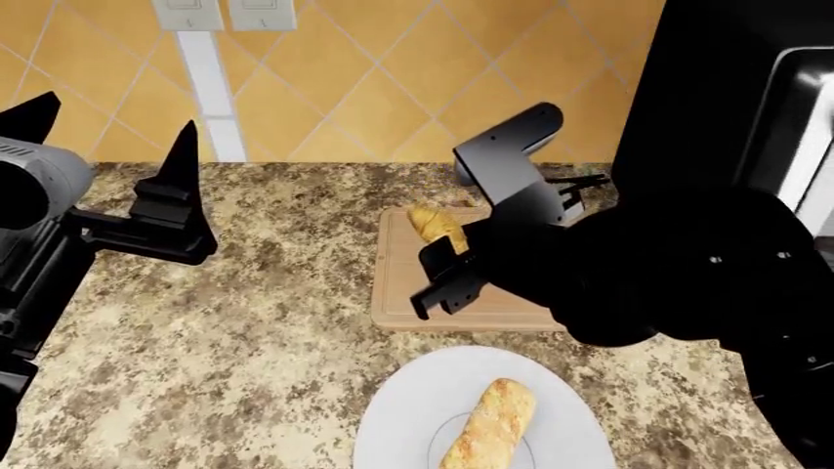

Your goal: From the different types of pastries on the counter, select a croissant and place it on the cutting board. Then retrieve a jar of jam from the cabinet and place it alongside the croissant on the cutting board.

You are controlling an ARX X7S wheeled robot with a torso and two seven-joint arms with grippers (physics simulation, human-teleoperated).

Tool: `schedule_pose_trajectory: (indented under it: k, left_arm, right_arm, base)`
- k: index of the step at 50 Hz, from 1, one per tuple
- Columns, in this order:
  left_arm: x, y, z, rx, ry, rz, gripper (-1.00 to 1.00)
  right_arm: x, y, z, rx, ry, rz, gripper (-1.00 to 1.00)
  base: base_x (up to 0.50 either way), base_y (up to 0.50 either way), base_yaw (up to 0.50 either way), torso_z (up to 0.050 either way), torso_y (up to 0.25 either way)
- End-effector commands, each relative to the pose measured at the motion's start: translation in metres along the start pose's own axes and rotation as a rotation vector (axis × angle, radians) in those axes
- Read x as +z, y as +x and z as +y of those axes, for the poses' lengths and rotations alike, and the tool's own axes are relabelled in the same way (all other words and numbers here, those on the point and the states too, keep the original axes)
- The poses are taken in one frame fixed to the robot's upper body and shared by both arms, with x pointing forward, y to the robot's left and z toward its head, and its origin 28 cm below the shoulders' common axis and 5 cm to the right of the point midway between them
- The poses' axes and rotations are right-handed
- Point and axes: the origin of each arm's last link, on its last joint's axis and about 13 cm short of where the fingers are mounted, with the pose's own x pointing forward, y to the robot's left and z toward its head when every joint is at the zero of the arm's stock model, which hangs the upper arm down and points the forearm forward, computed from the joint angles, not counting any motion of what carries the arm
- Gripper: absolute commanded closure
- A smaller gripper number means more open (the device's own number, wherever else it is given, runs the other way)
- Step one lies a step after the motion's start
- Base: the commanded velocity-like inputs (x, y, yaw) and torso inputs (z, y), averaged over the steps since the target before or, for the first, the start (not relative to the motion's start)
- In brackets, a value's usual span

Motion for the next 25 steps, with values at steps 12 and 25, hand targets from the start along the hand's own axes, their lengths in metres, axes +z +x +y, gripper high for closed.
schedule_pose_trajectory:
  k: [12,25]
  left_arm:
    - [0.001,-0.001,0.001,0.003,-0.001,0.0,-1.0]
    - [-0.003,-0.001,0.002,0.007,-0.005,0.004,-1.0]
  right_arm:
    - [-0.002,0.008,0.002,0.004,-0.007,-0.005,-1.0]
    - [0.028,-0.03,0.0,0.002,-0.016,-0.161,-1.0]
  base:
    - [0.0,0.0,0.0,0.0,0.0]
    - [0.0,0.0,0.0,0.0,0.0]
